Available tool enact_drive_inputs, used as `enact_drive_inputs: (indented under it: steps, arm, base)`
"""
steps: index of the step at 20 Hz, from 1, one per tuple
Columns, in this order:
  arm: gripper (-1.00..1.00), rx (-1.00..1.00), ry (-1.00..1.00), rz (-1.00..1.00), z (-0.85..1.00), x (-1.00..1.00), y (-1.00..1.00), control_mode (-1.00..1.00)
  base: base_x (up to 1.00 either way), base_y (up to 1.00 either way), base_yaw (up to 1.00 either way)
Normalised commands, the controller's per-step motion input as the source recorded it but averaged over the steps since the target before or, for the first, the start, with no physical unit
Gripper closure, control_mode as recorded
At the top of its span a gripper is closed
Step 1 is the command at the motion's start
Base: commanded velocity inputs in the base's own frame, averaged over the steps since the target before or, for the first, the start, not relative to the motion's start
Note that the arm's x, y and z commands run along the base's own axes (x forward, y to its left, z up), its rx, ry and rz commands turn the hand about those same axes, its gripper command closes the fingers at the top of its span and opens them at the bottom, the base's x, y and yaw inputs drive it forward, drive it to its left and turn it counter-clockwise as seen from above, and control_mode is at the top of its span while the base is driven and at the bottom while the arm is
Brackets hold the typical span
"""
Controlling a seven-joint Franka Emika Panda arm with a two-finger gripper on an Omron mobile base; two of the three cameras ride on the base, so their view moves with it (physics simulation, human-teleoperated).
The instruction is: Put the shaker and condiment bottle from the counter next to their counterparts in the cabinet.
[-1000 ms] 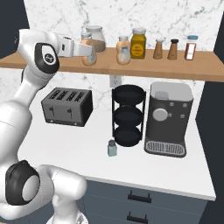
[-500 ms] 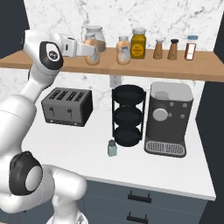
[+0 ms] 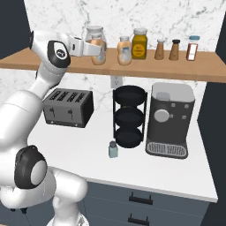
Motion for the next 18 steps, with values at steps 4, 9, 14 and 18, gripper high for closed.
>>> enact_drive_inputs:
  steps: [4,9,14,18]
  arm:
    - [1.00,0.00,0.00,-0.01,-0.16,0.21,-0.05,-1.00]
    - [1.00,0.00,0.00,-0.01,-0.08,0.27,-0.15,-1.00]
    - [1.00,0.00,-0.02,0.00,-0.08,0.27,-0.08,-1.00]
    - [1.00,0.00,-0.02,0.00,-0.03,0.29,-0.10,-1.00]
  base:
    - [0.00,0.00,0.00]
    - [0.00,0.00,0.00]
    - [0.00,0.00,0.00]
    - [0.00,0.00,0.00]
